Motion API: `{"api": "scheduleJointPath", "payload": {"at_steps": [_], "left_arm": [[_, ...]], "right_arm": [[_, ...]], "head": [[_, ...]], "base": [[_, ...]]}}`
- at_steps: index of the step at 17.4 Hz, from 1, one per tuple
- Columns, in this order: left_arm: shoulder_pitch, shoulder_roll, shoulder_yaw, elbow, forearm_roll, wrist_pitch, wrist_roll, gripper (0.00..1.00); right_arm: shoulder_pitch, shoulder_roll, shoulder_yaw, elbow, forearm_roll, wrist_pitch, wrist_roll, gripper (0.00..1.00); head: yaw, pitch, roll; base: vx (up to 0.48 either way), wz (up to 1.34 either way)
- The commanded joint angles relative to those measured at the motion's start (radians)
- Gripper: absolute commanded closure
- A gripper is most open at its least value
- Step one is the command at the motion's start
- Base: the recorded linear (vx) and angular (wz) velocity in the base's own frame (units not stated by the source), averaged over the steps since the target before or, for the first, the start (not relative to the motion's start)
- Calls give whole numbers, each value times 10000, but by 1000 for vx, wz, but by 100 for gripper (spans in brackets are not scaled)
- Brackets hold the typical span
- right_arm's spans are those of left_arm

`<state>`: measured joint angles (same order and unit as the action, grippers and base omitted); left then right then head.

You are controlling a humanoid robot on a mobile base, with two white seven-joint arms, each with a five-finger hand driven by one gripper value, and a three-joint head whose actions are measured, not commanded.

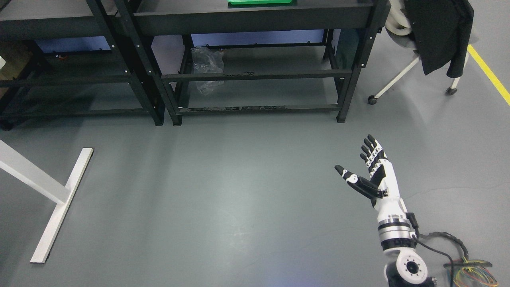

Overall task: Pick pink block from left shelf to tray
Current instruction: 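Drive toward the black shelf holding the green tray, right hand raised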

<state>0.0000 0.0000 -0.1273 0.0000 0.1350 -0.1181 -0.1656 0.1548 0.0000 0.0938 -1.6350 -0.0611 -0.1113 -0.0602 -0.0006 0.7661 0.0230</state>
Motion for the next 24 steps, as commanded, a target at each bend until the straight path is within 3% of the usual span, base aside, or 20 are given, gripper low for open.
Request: {"api": "scheduleJointPath", "payload": {"at_steps": [1,24], "left_arm": [[199,175,0,-175,0,0,-1,0],[199,175,0,-175,0,0,-1,0]], "right_arm": [[2,-175,44,-2,-2,-37,4,0],[-105,-175,90,-2,90,-282,-26,0]], "head": [[0,0,0],[0,0,0]], "base": [[84,7],[152,45]]}}
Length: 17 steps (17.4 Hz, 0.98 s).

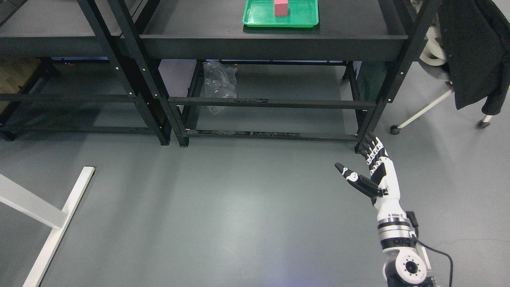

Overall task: Pick pink block from left shelf to tray
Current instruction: 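Reach the right hand over the shelf toward the green tray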

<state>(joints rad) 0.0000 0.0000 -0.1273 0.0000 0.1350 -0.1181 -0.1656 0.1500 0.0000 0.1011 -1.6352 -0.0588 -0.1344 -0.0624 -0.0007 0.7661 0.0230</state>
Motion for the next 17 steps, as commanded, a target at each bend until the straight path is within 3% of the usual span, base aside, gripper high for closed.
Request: {"api": "scheduleJointPath", "payload": {"at_steps": [1,4,8,10,14,17], "left_arm": [[200,174,0,-175,0,-1,-1,0],[200,174,0,-175,0,-1,-1,0],[200,174,0,-175,0,-1,-1,0],[200,174,0,-175,0,-1,-1,0],[200,174,0,-175,0,-1,-1,0],[200,174,0,-175,0,-1,-1,0]], "right_arm": [[-149,-175,-13,0,127,-82,-50,0],[-394,-175,-259,0,1684,-497,-555,0],[-916,-175,-122,0,7829,881,-1416,1],[-978,-175,123,0,9646,991,-1401,0],[-948,-175,186,-16,9624,244,-1232,0],[-963,-175,125,-16,8614,148,-1355,0]], "head": [[0,0,0],[0,0,0],[0,0,0],[0,0,0],[0,0,0],[0,0,0]], "base": [[143,24],[152,34],[184,0],[213,33],[228,53],[214,63]]}}
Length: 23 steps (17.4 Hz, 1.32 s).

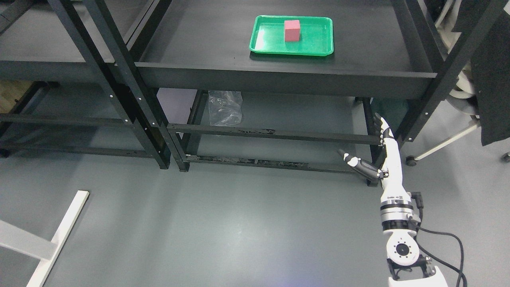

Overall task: Pick pink block from left shelf to tray
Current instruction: 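Reach the right hand over the shelf toward the green tray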

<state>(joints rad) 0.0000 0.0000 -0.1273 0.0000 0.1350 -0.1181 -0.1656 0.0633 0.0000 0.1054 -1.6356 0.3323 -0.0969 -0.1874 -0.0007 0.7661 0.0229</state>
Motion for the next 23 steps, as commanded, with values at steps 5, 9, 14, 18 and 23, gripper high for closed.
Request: {"api": "scheduleJointPath", "payload": {"at_steps": [5,9,14,18,23], "left_arm": [[199,175,0,-175,0,0,-1,0],[199,175,0,-175,0,0,-1,0],[199,175,0,-175,0,0,-1,0],[199,175,0,-175,0,0,-1,0],[199,175,0,-175,0,0,-1,0]], "right_arm": [[-694,-245,35,-12,7437,139,-89,0],[-1047,-597,35,-12,8228,233,-1283,0],[-1247,-705,172,3,9127,401,-1225,0],[-911,-630,602,3,11049,1275,-643,0],[-389,-706,832,3,12567,2041,-780,0]], "head": [[0,0,0],[0,0,0],[0,0,0],[0,0,0],[0,0,0]], "base": [[243,107],[250,145],[247,90],[260,41],[263,3]]}}
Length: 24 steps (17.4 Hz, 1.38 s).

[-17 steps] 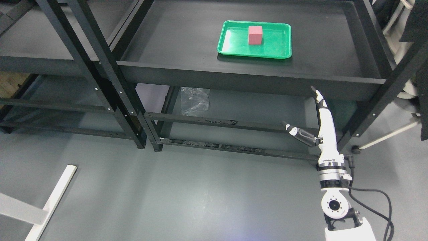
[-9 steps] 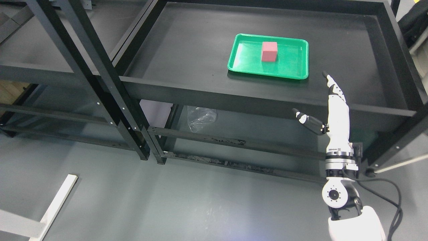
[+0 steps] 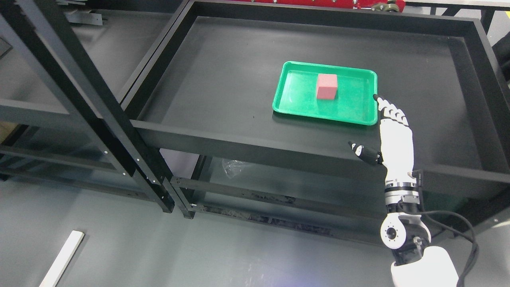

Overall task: Pick pink block from left shelf to tray
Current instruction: 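Reach the right hand over the shelf toward the green tray, then lower the right hand over the pink cube on the green tray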

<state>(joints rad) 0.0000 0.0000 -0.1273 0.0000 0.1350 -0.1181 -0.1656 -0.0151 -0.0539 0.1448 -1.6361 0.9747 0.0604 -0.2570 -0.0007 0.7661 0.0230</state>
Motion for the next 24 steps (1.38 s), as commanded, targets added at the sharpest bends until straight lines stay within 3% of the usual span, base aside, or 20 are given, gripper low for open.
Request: {"api": "scheduleJointPath", "payload": {"at_steps": [1,5,8,12,18,24], "left_arm": [[200,175,0,-175,0,0,-1,0],[200,175,0,-175,0,0,-1,0],[200,175,0,-175,0,0,-1,0],[200,175,0,-175,0,0,-1,0],[200,175,0,-175,0,0,-1,0],[200,175,0,-175,0,0,-1,0]], "right_arm": [[412,-152,439,9,6221,667,-160,0],[443,321,484,-7,5948,929,-1047,0],[136,364,1187,-7,4889,945,-2733,0],[120,364,1528,8,4826,945,-2968,0],[105,364,1512,9,4704,793,-455,0],[90,364,1145,39,2541,-204,1678,0]], "head": [[0,0,0],[0,0,0],[0,0,0],[0,0,0],[0,0,0],[0,0,0]], "base": [[224,0],[246,4],[218,3],[185,1],[166,0],[118,-14]]}}
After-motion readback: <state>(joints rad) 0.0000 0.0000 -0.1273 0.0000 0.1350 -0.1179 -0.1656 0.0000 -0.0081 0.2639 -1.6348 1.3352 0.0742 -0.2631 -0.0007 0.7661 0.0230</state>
